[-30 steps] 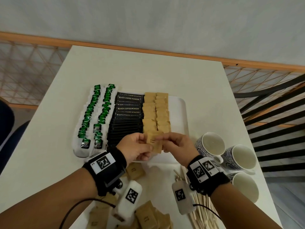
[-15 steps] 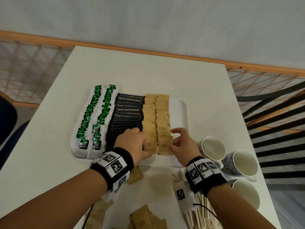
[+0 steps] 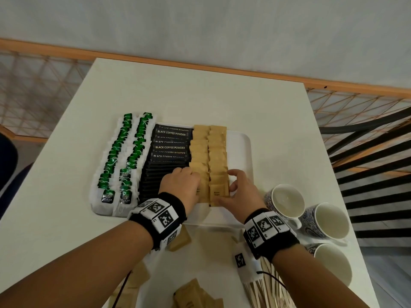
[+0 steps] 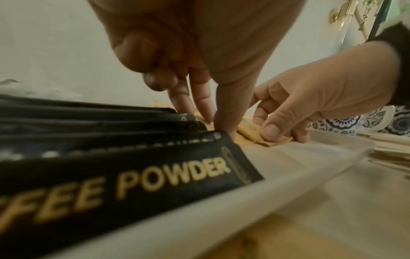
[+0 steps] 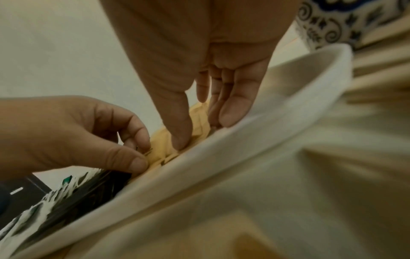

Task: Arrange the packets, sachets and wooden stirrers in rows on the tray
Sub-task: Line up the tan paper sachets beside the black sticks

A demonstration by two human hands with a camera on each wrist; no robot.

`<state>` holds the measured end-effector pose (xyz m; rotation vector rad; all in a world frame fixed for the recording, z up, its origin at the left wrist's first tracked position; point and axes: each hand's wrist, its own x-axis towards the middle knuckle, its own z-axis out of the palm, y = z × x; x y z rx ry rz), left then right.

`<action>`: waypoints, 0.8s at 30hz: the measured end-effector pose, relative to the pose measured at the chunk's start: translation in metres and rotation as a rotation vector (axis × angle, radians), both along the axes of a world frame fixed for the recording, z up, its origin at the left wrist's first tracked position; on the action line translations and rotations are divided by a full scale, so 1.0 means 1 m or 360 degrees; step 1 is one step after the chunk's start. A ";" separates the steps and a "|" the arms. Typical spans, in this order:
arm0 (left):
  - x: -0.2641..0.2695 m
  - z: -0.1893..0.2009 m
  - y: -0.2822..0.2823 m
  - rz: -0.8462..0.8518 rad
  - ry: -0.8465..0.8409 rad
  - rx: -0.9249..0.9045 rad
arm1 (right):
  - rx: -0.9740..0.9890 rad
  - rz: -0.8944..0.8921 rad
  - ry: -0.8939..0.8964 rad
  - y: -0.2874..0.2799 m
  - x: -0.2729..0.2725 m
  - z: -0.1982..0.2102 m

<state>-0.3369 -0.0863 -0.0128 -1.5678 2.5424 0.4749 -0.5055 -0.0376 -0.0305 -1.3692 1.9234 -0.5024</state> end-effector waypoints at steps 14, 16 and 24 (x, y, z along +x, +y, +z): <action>0.022 0.013 0.009 -0.0007 0.0328 0.0125 | -0.0034 -0.0090 0.0019 0.007 -0.002 0.005; 0.037 0.019 0.017 -0.0019 0.0413 0.0157 | -0.0141 -0.0009 0.0114 0.015 -0.002 0.013; 0.104 0.013 0.096 -0.0492 0.0246 0.0480 | 0.0082 0.0910 0.0264 0.084 0.040 0.031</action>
